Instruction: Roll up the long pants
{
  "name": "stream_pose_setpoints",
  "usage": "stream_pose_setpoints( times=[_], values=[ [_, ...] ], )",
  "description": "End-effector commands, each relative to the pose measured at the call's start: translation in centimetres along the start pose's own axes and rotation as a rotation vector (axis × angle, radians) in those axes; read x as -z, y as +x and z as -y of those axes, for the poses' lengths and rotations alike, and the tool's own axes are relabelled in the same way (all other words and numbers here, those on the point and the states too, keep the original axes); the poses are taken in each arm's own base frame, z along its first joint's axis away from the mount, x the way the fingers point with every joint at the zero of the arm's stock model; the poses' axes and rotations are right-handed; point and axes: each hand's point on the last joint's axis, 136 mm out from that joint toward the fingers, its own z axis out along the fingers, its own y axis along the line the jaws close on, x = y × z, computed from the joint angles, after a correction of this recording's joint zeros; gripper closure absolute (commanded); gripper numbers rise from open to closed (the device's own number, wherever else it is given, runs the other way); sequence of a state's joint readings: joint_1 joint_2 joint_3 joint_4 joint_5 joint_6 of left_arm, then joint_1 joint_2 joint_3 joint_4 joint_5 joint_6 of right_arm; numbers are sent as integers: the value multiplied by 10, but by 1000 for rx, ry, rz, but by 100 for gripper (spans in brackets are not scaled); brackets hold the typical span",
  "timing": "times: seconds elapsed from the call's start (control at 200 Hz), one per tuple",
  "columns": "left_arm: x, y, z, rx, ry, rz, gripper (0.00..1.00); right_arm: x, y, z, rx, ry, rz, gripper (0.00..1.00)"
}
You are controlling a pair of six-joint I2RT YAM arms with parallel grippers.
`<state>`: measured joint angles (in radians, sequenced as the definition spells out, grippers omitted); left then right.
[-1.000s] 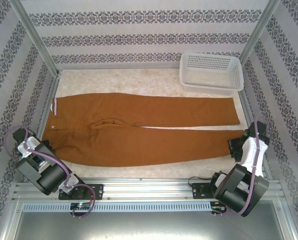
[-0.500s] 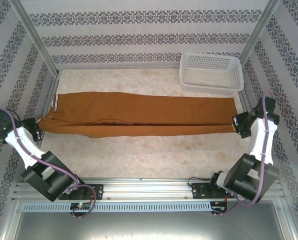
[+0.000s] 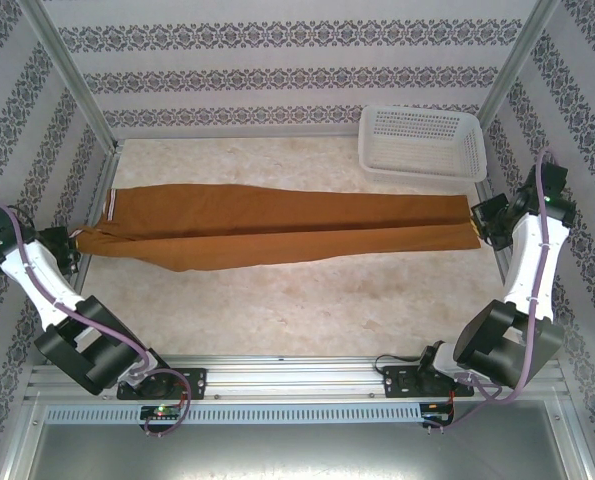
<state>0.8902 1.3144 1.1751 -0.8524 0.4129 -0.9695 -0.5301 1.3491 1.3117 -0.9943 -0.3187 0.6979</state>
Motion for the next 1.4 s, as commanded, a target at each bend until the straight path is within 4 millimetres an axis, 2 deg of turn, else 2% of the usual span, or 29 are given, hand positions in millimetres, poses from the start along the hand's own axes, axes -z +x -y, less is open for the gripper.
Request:
stream_pose_setpoints(
  times=[0.0,0.085,0.245,0.41,0.48,0.684,0.979,1.394],
  values=[
    [21,-28,5,-65,8,166,100,20,-38,16,13,63,185,100],
    [30,-28,-6,-98,-38,200,100,22,-37,25,0,72,180,100],
    [59,-32,-27,-150,-142,302,100,30,-36,44,-30,81,191,100],
    [74,-26,-36,-150,-142,336,100,46,-33,57,-36,102,224,100],
    [76,-23,-36,-142,-119,342,100,48,-34,56,-38,90,239,100],
    [63,-23,-11,-90,13,309,100,33,-51,41,-82,37,210,100],
    [51,-57,25,-73,59,342,100,13,-92,24,-77,33,209,100],
    [7,-76,59,-64,122,274,100,-38,-111,-4,2,84,125,100]
  ],
)
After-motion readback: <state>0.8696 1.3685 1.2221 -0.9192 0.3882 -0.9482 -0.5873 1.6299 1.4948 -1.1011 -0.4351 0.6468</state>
